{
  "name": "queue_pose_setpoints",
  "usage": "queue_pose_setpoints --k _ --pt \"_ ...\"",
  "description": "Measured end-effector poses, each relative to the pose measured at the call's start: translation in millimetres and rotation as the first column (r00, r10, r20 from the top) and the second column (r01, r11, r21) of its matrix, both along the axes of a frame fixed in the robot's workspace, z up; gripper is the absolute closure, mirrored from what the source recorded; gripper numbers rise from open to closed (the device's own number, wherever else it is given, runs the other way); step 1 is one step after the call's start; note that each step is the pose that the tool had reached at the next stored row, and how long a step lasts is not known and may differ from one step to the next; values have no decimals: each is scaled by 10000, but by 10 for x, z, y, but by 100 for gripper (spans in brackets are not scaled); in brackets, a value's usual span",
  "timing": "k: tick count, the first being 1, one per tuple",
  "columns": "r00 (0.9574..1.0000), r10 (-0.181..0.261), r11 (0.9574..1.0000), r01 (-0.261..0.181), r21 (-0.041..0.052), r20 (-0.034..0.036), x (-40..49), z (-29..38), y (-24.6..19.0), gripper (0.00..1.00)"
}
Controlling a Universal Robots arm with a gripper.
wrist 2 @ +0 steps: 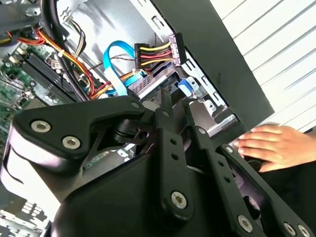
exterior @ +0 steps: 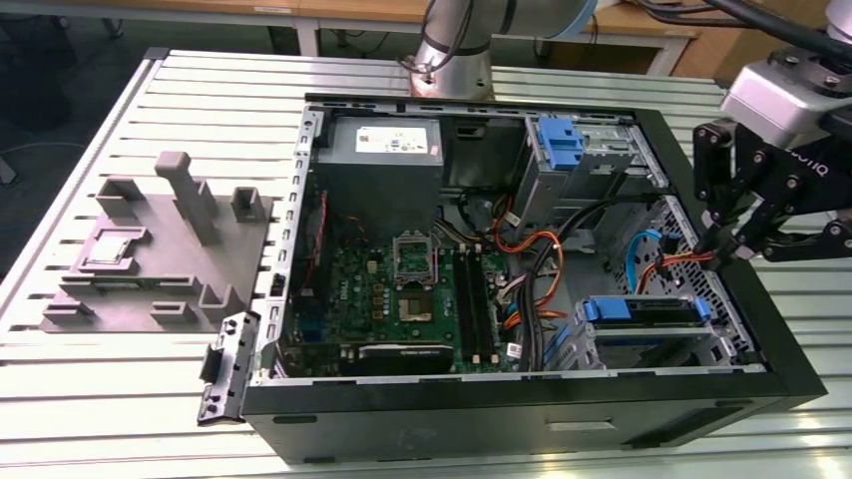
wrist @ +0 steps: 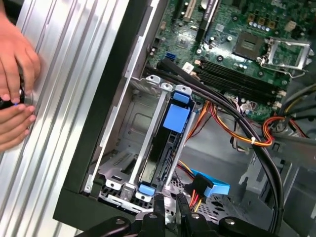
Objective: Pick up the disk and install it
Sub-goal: 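Insert the first disk wire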
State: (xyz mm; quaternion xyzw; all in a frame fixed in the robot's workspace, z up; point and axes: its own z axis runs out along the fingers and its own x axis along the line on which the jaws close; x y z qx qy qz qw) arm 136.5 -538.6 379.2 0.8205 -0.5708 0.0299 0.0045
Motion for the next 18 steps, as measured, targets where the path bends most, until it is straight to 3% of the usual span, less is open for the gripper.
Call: queue_pose_setpoints --k 8,14,18 --pt "10000 68 9999 -68 -91 0 44 -10 43 76" --pt "10000 69 9998 -69 -204 0 91 -13 103 76" --pt "10000 68 9997 -68 -218 -1 100 -13 116 76"
